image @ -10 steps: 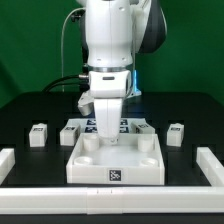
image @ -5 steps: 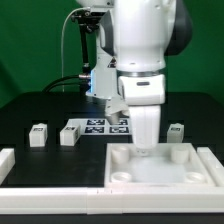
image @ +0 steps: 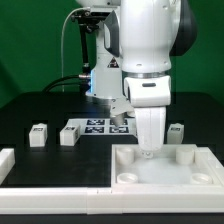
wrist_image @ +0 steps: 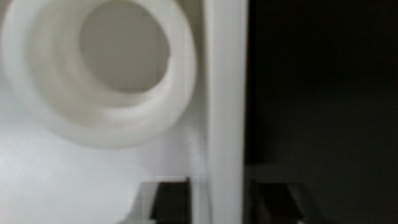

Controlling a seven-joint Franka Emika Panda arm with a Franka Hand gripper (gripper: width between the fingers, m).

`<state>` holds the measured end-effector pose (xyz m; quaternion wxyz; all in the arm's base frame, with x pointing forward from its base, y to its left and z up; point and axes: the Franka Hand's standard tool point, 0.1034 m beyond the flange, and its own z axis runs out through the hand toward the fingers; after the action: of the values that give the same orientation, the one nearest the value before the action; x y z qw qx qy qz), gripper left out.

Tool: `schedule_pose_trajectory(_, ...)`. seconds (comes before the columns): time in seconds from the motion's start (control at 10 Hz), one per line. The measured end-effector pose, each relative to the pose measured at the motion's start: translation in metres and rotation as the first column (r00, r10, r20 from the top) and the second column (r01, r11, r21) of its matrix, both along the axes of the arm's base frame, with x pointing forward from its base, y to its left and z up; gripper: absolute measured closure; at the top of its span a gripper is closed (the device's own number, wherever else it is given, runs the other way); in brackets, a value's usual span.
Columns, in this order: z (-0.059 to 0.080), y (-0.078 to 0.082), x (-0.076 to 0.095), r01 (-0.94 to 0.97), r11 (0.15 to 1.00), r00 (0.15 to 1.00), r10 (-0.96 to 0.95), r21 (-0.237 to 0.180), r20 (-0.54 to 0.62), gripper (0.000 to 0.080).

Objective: Assemble one leg

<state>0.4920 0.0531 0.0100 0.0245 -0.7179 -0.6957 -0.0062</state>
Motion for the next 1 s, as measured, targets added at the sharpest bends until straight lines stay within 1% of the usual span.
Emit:
schedule_pose_trajectory(0.1, 0.0, -0.0001, 0.0, 0.0, 1.0, 1.0, 0.0, 0.0, 0.0, 0.045)
schedule_pose_trajectory(0.2, 0.0, -0.0002, 0.0, 0.0, 1.0, 1.0, 0.0, 0.0, 0.0, 0.045)
schedule_pose_trajectory(0.3, 0.0, -0.0003, 0.0, 0.001, 1.0, 1.0, -0.001, 0.0, 0.0, 0.0267)
schedule_pose_trajectory(0.4, 0.0, -0.0004, 0.0, 0.001, 1.0, 1.0, -0.001, 0.0, 0.0, 0.0267)
schedule_pose_trajectory(0.5, -0.0001, -0.0004, 0.0, 0.001, 1.0, 1.0, -0.001, 0.0, 0.0, 0.0174)
schedule_pose_trajectory(0.6, -0.0001, -0.0005, 0.0, 0.001, 1.0, 1.0, -0.001, 0.0, 0.0, 0.0157)
schedule_pose_trajectory(1.0, 0.0012, -0.0019, -0.0014, 0.02, 1.0, 1.0, -0.02, 0.002, 0.005, 0.015)
